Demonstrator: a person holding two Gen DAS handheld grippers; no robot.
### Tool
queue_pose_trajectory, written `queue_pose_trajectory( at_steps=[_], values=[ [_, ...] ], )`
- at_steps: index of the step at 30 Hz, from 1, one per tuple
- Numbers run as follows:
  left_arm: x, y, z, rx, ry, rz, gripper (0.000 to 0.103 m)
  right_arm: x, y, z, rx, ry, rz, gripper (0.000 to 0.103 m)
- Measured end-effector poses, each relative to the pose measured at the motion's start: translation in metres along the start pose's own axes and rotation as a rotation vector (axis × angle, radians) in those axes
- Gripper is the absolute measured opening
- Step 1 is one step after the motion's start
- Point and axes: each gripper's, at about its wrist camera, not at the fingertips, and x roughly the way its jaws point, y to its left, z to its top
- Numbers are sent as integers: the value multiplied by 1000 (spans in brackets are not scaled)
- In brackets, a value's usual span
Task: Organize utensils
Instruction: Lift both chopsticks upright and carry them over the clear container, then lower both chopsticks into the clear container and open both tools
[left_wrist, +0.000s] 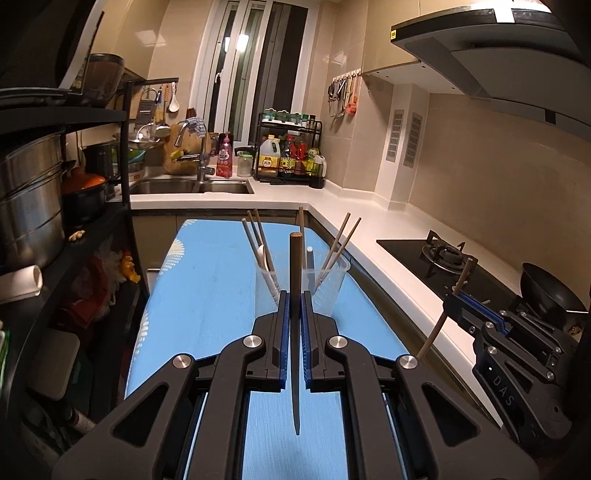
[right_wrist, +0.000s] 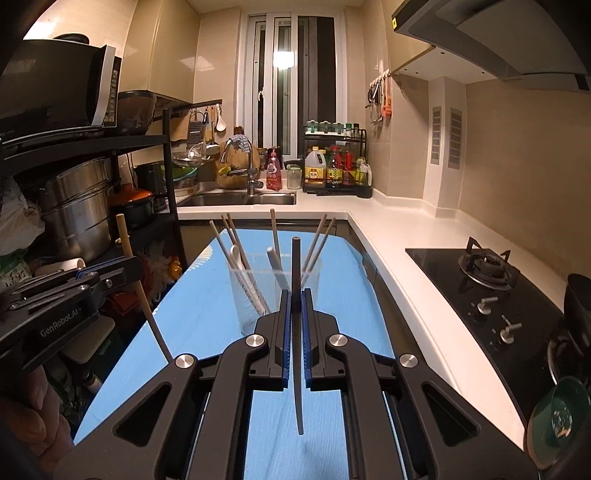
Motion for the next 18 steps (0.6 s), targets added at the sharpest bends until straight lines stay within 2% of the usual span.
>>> queue_pose_trajectory(
  at_steps=[12,14,18],
  values=[
    [36,4,58,26,16,10,6,30,-10,75,8,-46,32,6],
    [41,5,69,37,20,29,6,34,-11,88,4,-56,35,6],
    [52,10,101,22,23,10,6,44,-15,120,2,-75,44,6]
  ],
)
